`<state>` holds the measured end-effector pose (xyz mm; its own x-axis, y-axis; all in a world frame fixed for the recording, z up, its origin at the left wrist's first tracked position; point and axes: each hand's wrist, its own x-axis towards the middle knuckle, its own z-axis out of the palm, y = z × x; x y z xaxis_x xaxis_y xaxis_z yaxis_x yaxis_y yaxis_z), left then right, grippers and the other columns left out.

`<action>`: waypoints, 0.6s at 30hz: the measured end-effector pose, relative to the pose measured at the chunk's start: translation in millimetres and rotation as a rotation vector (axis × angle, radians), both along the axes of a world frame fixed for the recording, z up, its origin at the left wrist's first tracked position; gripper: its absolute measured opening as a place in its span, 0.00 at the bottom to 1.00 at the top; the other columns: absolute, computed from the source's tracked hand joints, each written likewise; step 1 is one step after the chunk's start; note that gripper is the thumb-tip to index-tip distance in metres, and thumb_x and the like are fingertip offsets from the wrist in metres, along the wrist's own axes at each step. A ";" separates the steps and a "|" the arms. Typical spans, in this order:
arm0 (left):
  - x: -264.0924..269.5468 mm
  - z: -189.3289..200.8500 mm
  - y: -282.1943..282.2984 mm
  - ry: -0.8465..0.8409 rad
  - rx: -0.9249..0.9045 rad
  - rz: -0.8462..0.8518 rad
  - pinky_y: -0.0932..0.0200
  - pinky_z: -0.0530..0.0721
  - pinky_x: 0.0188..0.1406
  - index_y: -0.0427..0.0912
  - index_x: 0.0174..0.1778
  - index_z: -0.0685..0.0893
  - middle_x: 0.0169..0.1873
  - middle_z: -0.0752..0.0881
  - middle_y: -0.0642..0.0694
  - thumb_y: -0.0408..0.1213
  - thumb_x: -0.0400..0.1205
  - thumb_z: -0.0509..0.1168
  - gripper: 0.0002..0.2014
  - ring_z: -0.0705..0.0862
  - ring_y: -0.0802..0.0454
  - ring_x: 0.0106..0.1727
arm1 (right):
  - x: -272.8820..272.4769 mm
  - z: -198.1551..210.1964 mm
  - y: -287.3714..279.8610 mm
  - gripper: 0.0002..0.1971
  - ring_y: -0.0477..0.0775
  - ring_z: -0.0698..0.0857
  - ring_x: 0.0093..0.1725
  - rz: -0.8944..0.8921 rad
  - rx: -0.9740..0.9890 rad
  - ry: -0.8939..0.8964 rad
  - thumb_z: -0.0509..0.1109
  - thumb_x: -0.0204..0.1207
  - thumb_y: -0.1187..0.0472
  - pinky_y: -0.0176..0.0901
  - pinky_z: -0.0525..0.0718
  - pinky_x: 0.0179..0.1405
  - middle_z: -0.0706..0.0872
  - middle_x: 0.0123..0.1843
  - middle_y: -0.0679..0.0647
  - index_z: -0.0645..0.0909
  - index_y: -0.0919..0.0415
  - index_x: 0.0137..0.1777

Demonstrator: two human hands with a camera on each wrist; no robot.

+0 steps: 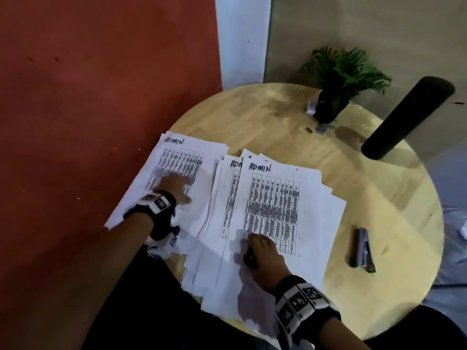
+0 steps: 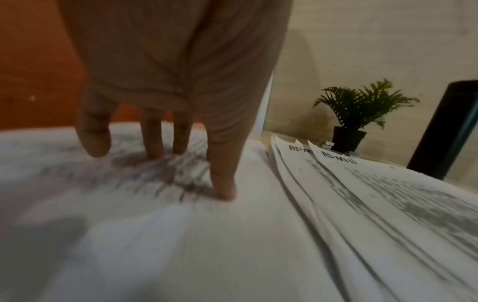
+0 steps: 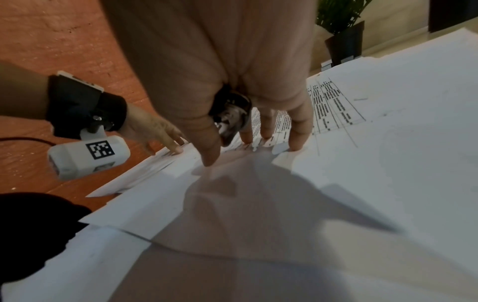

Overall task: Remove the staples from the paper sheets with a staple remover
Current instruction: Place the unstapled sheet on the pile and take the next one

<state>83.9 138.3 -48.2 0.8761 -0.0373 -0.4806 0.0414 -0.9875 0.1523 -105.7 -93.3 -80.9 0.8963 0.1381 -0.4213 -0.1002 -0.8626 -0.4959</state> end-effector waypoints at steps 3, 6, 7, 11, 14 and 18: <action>-12.3 -15.1 -6.6 0.028 -0.029 -0.011 0.47 0.56 0.80 0.47 0.82 0.61 0.82 0.54 0.37 0.42 0.77 0.73 0.39 0.54 0.36 0.82 | 0.2 1.8 -1.2 0.30 0.53 0.56 0.79 -0.001 -0.036 0.044 0.62 0.79 0.56 0.58 0.76 0.65 0.63 0.78 0.53 0.57 0.61 0.78; -13.1 -11.6 -7.8 0.039 -0.043 0.007 0.50 0.55 0.81 0.47 0.82 0.61 0.83 0.53 0.38 0.41 0.77 0.72 0.39 0.53 0.38 0.83 | -2.8 3.8 -7.9 0.31 0.53 0.54 0.81 -0.021 -0.037 0.047 0.62 0.79 0.56 0.59 0.73 0.69 0.61 0.80 0.52 0.56 0.61 0.79; -15.2 -10.1 -11.8 0.029 -0.049 0.006 0.49 0.57 0.80 0.47 0.81 0.61 0.83 0.54 0.39 0.40 0.77 0.72 0.38 0.54 0.39 0.83 | -4.2 6.6 -11.2 0.30 0.53 0.56 0.80 -0.026 -0.032 0.043 0.62 0.78 0.56 0.59 0.74 0.68 0.62 0.79 0.53 0.57 0.62 0.78; -42.6 -6.2 -45.9 -0.216 0.006 0.021 0.46 0.70 0.69 0.46 0.71 0.77 0.72 0.70 0.41 0.39 0.82 0.63 0.19 0.65 0.40 0.74 | -9.1 11.7 -19.5 0.24 0.54 0.64 0.76 -0.061 0.007 0.027 0.64 0.76 0.57 0.57 0.79 0.60 0.69 0.72 0.54 0.65 0.62 0.70; -62.4 -10.4 -70.4 -0.145 0.012 -0.034 0.45 0.74 0.66 0.41 0.65 0.80 0.67 0.74 0.38 0.51 0.83 0.61 0.21 0.69 0.39 0.71 | -9.8 11.8 -20.8 0.25 0.54 0.63 0.77 -0.074 0.015 0.024 0.64 0.77 0.57 0.56 0.78 0.61 0.69 0.73 0.54 0.64 0.62 0.71; -75.5 -23.4 -80.8 -0.023 -0.159 0.005 0.47 0.70 0.71 0.36 0.76 0.65 0.71 0.69 0.35 0.52 0.71 0.76 0.43 0.70 0.37 0.72 | -14.5 16.5 -26.9 0.29 0.49 0.56 0.80 -0.078 -0.013 0.046 0.62 0.79 0.56 0.58 0.69 0.71 0.63 0.79 0.50 0.58 0.58 0.78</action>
<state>8.4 57.5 -71.6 0.8872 -0.1072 -0.4488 0.0408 -0.9506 0.3076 -120.2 -120.2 -64.4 0.8837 0.0630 -0.4637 -0.1896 -0.8578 -0.4778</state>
